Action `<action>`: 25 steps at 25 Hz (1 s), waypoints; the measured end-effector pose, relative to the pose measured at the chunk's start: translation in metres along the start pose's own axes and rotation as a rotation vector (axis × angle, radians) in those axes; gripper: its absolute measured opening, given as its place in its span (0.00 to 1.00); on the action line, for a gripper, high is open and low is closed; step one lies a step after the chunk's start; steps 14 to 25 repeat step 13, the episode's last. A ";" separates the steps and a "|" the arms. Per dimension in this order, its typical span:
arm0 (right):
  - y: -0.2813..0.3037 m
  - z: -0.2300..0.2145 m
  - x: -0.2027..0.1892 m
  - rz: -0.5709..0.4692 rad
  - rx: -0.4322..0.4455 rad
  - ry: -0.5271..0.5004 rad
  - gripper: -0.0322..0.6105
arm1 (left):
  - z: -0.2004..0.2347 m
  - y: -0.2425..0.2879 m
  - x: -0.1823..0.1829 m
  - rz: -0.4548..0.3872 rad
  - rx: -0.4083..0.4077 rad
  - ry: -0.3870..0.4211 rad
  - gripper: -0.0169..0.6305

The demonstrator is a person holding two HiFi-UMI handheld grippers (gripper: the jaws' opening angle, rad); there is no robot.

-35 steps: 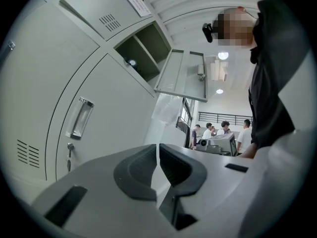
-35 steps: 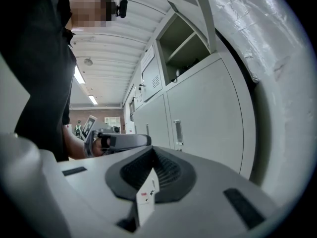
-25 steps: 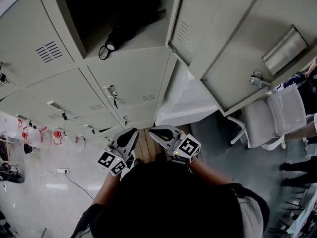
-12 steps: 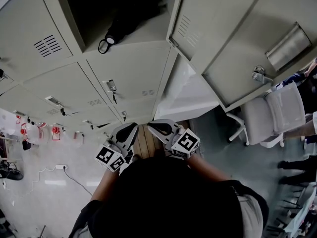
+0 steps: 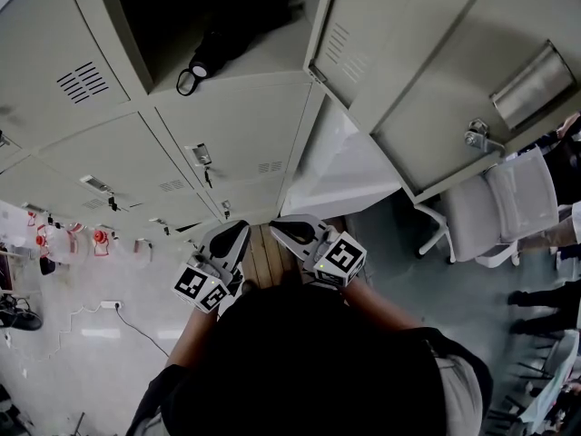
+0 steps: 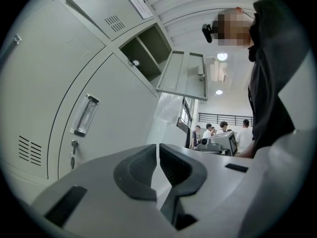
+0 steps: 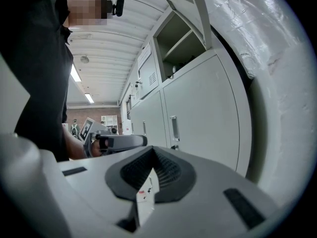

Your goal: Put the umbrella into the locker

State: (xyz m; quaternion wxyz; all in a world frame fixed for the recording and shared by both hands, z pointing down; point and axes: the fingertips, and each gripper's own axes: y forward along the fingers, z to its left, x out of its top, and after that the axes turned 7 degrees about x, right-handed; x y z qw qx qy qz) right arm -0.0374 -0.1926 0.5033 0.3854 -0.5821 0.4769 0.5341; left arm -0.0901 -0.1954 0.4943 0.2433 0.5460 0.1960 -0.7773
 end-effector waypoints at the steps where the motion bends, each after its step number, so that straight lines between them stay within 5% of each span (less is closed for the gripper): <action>1: 0.000 0.000 0.001 -0.005 0.003 0.000 0.07 | 0.001 0.000 0.001 -0.004 0.005 0.000 0.07; 25: 0.010 0.006 0.004 0.020 0.019 -0.022 0.07 | 0.009 -0.007 0.004 -0.010 0.022 0.004 0.07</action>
